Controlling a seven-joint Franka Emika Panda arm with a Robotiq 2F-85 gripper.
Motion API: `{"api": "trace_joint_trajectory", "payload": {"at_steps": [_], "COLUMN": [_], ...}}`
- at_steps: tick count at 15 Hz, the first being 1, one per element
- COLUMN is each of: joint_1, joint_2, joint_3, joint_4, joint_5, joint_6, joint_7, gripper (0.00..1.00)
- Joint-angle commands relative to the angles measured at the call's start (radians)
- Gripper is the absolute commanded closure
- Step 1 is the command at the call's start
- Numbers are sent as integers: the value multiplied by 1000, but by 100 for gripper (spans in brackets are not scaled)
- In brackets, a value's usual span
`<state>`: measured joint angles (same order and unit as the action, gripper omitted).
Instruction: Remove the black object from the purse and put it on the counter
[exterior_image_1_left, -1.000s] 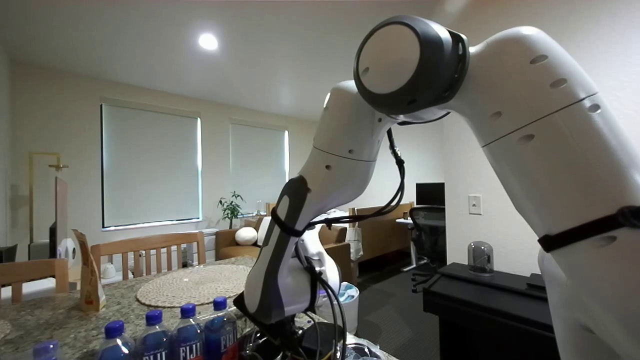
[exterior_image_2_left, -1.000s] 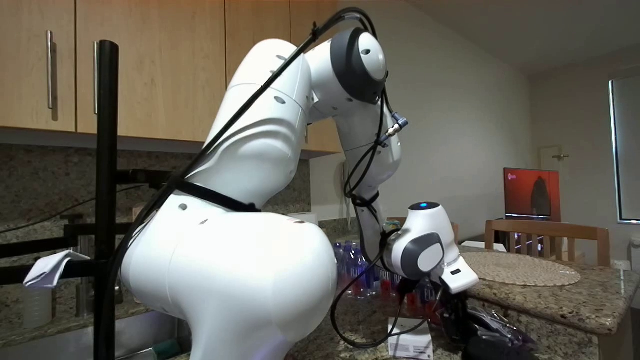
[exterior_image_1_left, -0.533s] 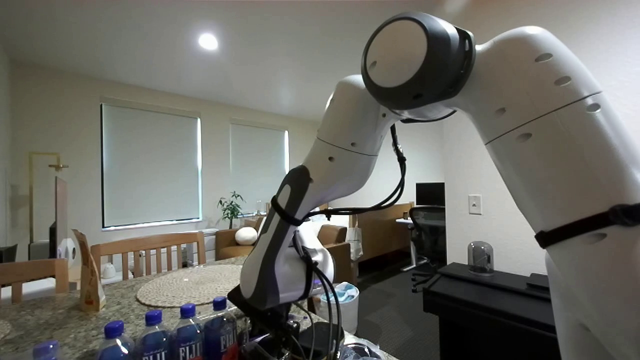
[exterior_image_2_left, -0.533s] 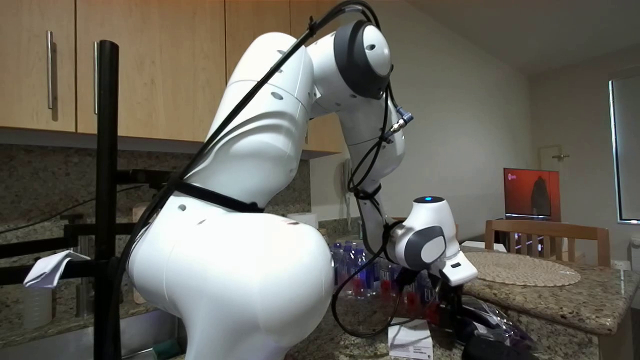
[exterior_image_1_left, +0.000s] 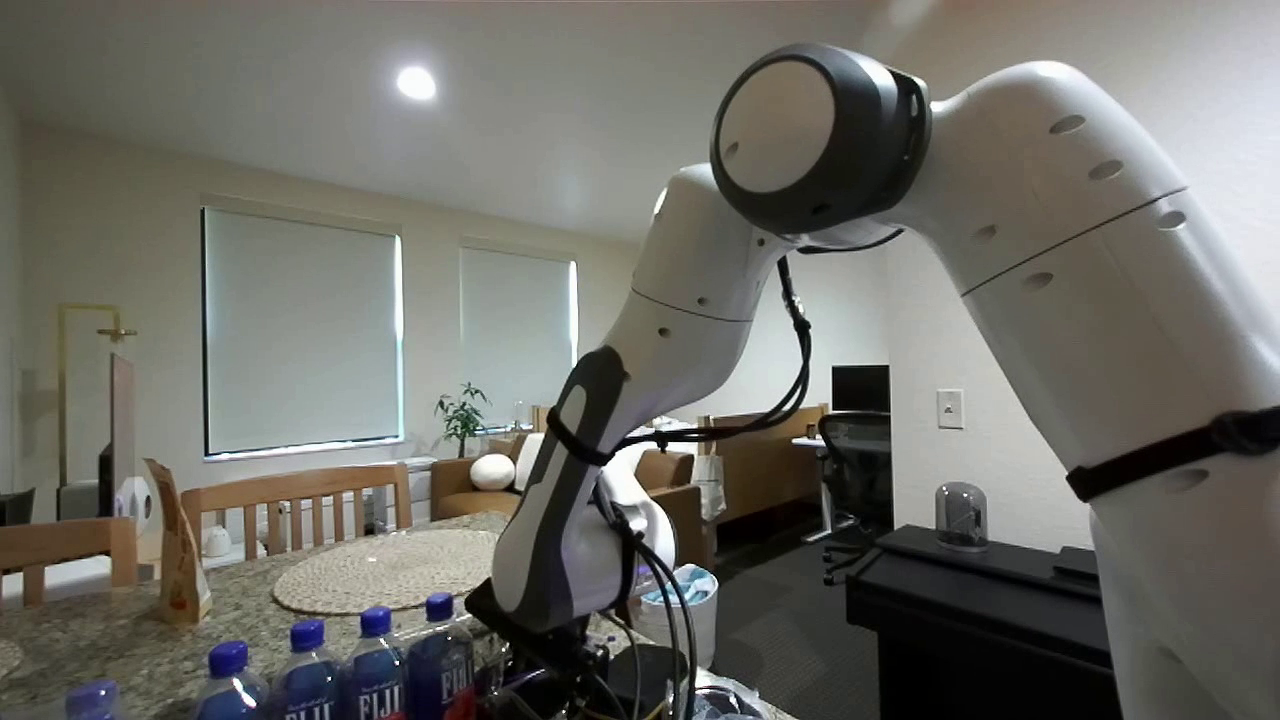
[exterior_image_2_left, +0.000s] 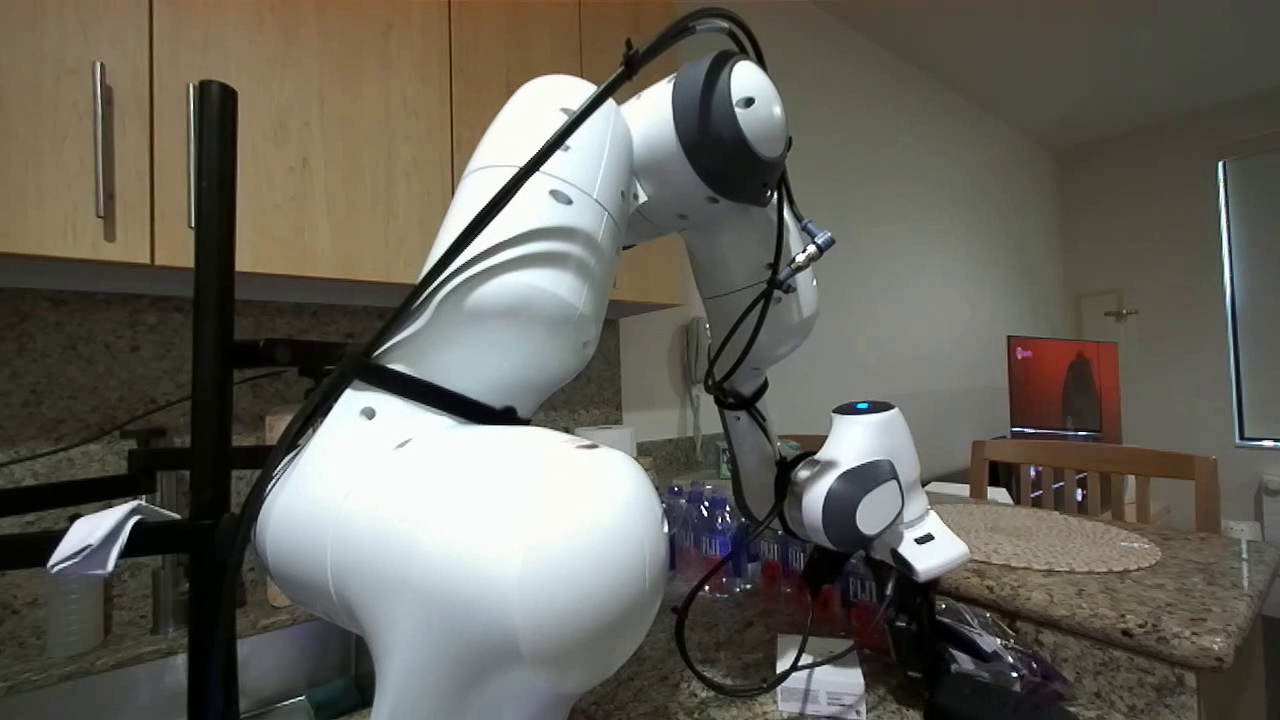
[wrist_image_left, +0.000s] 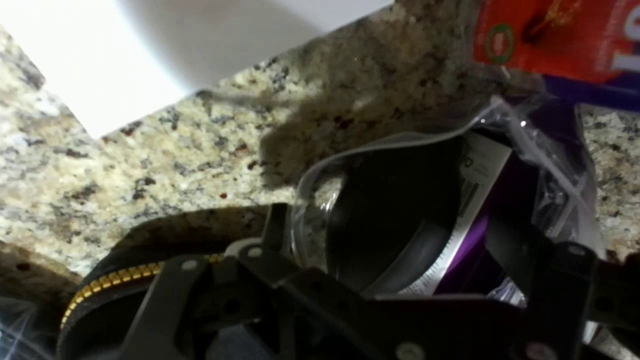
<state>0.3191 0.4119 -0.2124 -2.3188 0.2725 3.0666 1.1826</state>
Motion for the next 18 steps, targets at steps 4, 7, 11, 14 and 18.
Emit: {"api": "trace_joint_trajectory", "payload": {"at_steps": [4, 7, 11, 14, 18], "joint_1": [-1, -14, -23, -27, -57], "joint_2": [53, 66, 68, 61, 15], "joint_3": [15, 41, 61, 70, 118], "joint_4": [8, 11, 9, 3, -41], "joint_5": [20, 42, 53, 61, 75], "joint_6": [157, 199, 216, 210, 206], "joint_7": [-7, -28, -39, -38, -41], "gripper": [0, 33, 61, 77, 93]}}
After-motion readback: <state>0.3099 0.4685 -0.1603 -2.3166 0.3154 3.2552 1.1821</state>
